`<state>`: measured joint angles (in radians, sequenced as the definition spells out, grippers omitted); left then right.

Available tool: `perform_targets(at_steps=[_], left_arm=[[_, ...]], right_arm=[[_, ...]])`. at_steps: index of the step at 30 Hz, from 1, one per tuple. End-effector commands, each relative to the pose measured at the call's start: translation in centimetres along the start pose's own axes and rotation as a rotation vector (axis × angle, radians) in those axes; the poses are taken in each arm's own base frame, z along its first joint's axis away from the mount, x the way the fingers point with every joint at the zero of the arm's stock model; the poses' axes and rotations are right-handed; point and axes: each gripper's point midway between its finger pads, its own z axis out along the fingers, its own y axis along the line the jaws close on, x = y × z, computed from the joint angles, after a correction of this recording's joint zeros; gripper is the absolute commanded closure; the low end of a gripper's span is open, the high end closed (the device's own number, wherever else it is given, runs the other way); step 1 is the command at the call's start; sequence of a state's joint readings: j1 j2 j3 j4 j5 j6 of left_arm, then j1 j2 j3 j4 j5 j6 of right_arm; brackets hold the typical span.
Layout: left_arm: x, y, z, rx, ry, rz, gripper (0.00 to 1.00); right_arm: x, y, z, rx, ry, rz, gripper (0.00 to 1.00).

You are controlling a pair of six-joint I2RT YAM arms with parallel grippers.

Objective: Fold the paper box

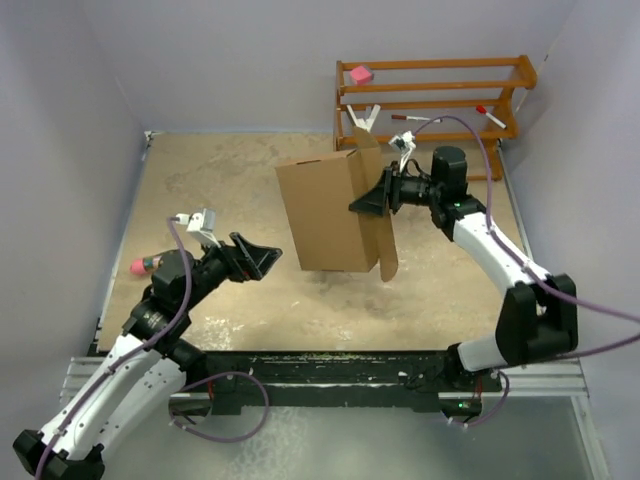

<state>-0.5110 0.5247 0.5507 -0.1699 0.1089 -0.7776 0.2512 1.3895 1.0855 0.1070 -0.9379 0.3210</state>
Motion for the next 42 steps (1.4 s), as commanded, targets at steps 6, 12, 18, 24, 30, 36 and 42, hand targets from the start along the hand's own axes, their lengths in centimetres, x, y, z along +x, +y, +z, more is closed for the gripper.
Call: perform_targets(at_steps=[6,12,18,24,30,36,42], left_arm=[[1.1,0.4,1.5,0.028,0.040,0.066,0.02],[1.8,1.6,2.6,-0.027,0.082,0.052,0.02],[2.5,2.9,3.6,-0.083,0.115,0.038,0.02],[3.4,3.3,4.3,-0.105,0.158,0.017,0.02],[4.0,4.0,4.7,-0.128,0.188,0.009,0.02],[4.5,4.7,5.3,-0.153,0.205,0.017,0.02],[4.9,5.3,5.9,-0.182,0.244,0.043,0.02]], right_arm=[[3.4,-3.9,1.2,-0.123,-0.006,0.546,0.60],[6.6,-6.8,2.5,-0.076,0.024,0.708,0.60],[9.4,-8.8,2.9,0.008,0.034,0.789,0.60],[10.8,-9.8,3.1,0.047,0.050,0.800,0.57],[12.5,-11.2,3.2,0.111,0.067,0.783,0.43],[13.7,-12.4,3.1,0.177,0.094,0.749,0.21],[13.5,-13.6,2.7,0.266,0.105,0.699,0.07]])
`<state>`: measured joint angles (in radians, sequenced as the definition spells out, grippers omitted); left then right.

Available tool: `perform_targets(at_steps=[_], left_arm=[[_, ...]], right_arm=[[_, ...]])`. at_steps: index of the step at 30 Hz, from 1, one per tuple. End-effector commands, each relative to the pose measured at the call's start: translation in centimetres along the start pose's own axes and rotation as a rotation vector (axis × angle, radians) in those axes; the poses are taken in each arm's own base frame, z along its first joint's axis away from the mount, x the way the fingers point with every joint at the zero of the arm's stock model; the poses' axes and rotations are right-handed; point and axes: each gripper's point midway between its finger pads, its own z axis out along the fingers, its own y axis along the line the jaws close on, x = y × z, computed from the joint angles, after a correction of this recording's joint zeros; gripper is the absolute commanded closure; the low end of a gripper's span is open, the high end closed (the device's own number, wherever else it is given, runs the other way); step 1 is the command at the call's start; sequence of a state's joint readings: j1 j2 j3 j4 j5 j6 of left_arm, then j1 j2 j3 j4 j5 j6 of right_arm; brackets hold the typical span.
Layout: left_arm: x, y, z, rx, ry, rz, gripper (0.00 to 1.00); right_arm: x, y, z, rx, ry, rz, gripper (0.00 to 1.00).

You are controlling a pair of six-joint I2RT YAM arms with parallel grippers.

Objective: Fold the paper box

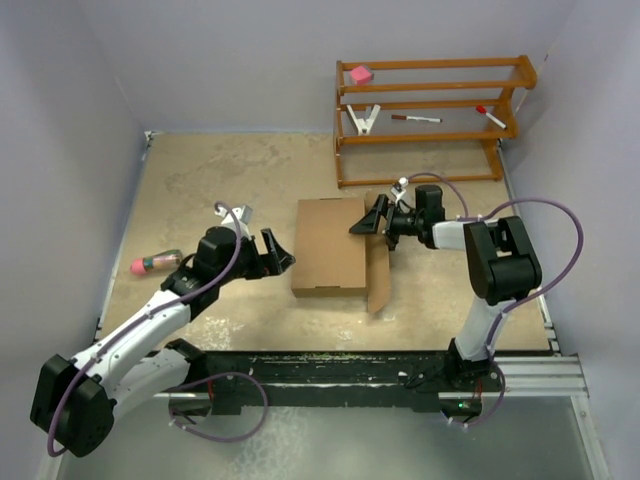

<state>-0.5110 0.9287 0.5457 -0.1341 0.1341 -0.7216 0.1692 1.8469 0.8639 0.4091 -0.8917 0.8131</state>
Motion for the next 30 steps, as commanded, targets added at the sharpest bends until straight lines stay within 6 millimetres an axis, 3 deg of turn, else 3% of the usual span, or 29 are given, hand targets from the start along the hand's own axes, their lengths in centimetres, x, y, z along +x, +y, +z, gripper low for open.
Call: perform_targets(at_steps=[1,4,8,15,20,23,26,30], left_arm=[[-2.6,-1.7,-0.2,0.031,-0.057,0.036,0.02],[-2.8,-1.6,-0.3,0.015,-0.056,0.048,0.02],[-3.2,-1.5,-0.6,-0.004,-0.056,0.073,0.02],[-4.1,-3.3,-1.1,0.067,-0.073,0.090,0.02],[-4.3,-3.5,-1.2,0.091,-0.108,0.092,0.02],[-4.2,-3.5,-0.7,0.109,-0.121,0.087,0.02],[-4.2,-3.5,0.2,0.113,-0.108,0.100,0.02],[-4.3,-3.2,2.2,0.087,-0.068,0.122,0.02]], right_arm=[[-2.0,0.5,-0.5,0.076,-0.053,-0.123,0.06],[-2.6,-0.2,-1.4,0.173,-0.066,-0.184,0.03],[-3.5,0.2,-3.0,0.255,-0.097,-0.262,0.00],[-5.6,1.5,-6.6,0.310,-0.193,-0.385,0.00],[-6.3,4.3,-9.6,0.310,-0.226,-0.722,0.03],[-5.4,6.0,-10.2,0.245,-0.199,-0.924,0.28],[-4.7,4.9,-10.1,0.257,-0.111,-1.010,0.67],[-3.4,2.3,-8.2,0.260,0.030,-1.000,0.86]])
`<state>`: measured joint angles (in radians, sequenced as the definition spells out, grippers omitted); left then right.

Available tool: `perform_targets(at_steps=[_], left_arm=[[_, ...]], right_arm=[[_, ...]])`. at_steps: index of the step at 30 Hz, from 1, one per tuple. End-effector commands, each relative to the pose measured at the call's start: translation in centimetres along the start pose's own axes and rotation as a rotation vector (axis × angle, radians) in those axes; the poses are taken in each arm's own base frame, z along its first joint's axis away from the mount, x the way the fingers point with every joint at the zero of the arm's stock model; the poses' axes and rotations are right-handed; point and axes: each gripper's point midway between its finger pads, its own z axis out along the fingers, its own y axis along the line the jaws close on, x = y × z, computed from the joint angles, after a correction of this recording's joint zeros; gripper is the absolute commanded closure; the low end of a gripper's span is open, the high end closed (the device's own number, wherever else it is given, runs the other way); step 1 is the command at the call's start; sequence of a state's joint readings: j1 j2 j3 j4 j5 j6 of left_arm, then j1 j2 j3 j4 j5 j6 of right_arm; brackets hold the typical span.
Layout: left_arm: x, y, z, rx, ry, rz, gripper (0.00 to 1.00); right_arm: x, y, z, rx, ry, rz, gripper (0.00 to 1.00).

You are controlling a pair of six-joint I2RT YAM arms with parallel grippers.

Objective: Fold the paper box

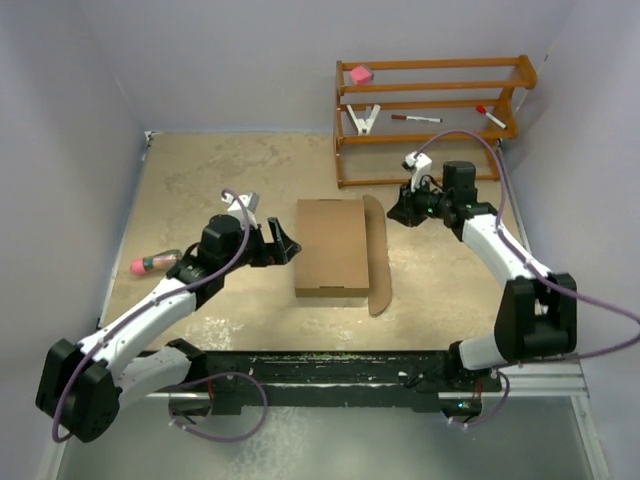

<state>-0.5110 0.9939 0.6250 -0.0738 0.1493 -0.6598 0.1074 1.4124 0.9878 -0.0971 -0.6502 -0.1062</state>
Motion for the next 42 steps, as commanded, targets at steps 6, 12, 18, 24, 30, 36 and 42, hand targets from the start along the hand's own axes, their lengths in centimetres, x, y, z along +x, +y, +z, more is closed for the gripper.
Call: perform_targets(at_steps=[6,12,18,24,30,36,42], left_arm=[[-0.9,0.5,4.0,-0.021,0.038,0.071,0.02],[-0.8,2.3,3.8,-0.113,0.050,0.107,0.03],[-0.5,3.4,0.2,-0.211,0.086,0.137,0.05],[0.2,3.9,-3.4,-0.246,0.062,0.100,0.05],[0.6,4.5,-2.3,-0.244,0.035,0.080,0.05],[-0.7,4.4,1.6,-0.239,0.054,0.136,0.05],[-0.9,5.7,5.0,-0.253,0.082,0.165,0.06]], right_arm=[[6.2,3.1,4.9,-0.147,0.273,-0.142,0.95],[6.7,6.9,6.8,-0.272,0.301,-0.161,0.96],[6.0,12.4,9.0,-0.484,0.348,-0.169,0.93],[5.9,13.9,7.7,-0.573,0.332,-0.255,0.89],[3.6,11.9,3.5,-0.425,0.199,-0.637,0.82],[9.8,9.8,3.2,-0.471,0.263,-0.936,0.75],[12.1,8.8,5.9,-0.428,0.400,-0.912,1.00]])
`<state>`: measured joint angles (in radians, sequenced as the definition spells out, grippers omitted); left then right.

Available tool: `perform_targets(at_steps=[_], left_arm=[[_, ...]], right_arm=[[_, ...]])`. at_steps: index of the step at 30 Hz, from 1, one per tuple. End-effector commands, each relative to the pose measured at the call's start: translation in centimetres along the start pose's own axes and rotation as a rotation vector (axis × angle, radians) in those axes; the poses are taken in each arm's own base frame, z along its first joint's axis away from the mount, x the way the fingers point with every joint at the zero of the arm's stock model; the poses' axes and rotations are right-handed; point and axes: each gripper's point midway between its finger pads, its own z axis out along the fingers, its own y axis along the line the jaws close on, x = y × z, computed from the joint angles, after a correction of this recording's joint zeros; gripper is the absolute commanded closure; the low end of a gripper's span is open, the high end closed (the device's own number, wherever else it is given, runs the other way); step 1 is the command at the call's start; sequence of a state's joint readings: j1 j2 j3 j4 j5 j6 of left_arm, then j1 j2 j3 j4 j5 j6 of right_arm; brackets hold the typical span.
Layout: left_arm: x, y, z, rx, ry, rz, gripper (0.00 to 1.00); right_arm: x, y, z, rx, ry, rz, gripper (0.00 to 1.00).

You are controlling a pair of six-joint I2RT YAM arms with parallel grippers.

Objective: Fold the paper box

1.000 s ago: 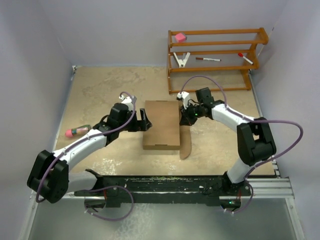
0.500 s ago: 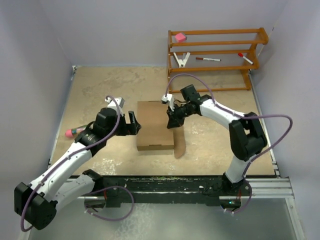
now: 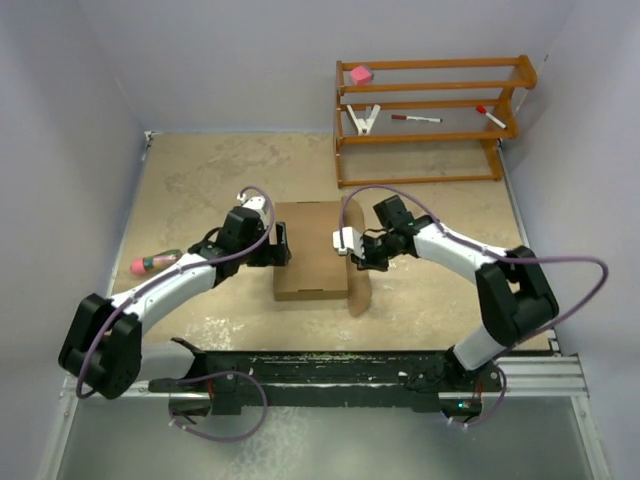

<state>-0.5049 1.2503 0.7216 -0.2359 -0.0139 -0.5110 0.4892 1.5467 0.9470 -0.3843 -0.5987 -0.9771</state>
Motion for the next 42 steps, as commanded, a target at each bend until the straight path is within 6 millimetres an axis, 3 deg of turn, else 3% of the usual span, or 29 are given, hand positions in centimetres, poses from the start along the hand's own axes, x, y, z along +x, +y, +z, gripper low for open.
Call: perform_targets(at_steps=[1,6,12,19,23,27,31,33,35,39,42], left_arm=[[-4.4,-1.2,1.5,0.042,-0.101,0.033,0.06],[-4.5,-1.9,3.7,0.096,-0.056,0.049,0.10],[-6.5,-2.3,5.5,0.125,-0.044,0.090,0.14],[-9.5,-3.7,7.2,0.228,-0.052,0.091,0.14],[-11.5,-4.1,7.9,0.268,-0.086,0.089,0.14],[-14.8,-2.8,5.5,0.178,-0.168,0.113,0.12],[-16.8,-2.6,-0.4,0.138,-0.311,0.141,0.09],[-16.1,-2.7,-3.0,0.161,-0.377,0.132,0.04],[-14.4,-2.7,-4.7,0.200,-0.413,0.079,0.01],[-9.9,-2.0,-6.1,0.245,-0.405,-0.029,0.01],[-7.7,-1.8,-6.7,0.278,-0.395,-0.083,0.01]], right_arm=[[0.8,-1.2,1.3,0.038,0.093,-0.064,1.00],[-1.0,-0.7,2.4,0.037,0.054,-0.083,1.00],[-4.0,0.3,2.9,0.018,-0.043,-0.119,1.00],[-5.4,0.9,2.1,0.028,-0.096,-0.135,0.72],[-5.0,1.8,1.6,-0.008,-0.081,-0.185,0.65],[-5.1,4.0,-0.4,-0.057,-0.114,-0.292,0.56],[-5.7,8.0,-1.6,-0.108,-0.248,-0.481,0.25],[-5.4,9.0,-1.6,-0.122,-0.271,-0.546,0.19],[-4.9,9.5,-1.1,-0.150,-0.260,-0.564,0.20],[-4.5,9.1,0.4,-0.108,-0.188,-0.602,0.25],[-3.9,9.4,1.3,-0.096,-0.130,-0.619,0.26]])
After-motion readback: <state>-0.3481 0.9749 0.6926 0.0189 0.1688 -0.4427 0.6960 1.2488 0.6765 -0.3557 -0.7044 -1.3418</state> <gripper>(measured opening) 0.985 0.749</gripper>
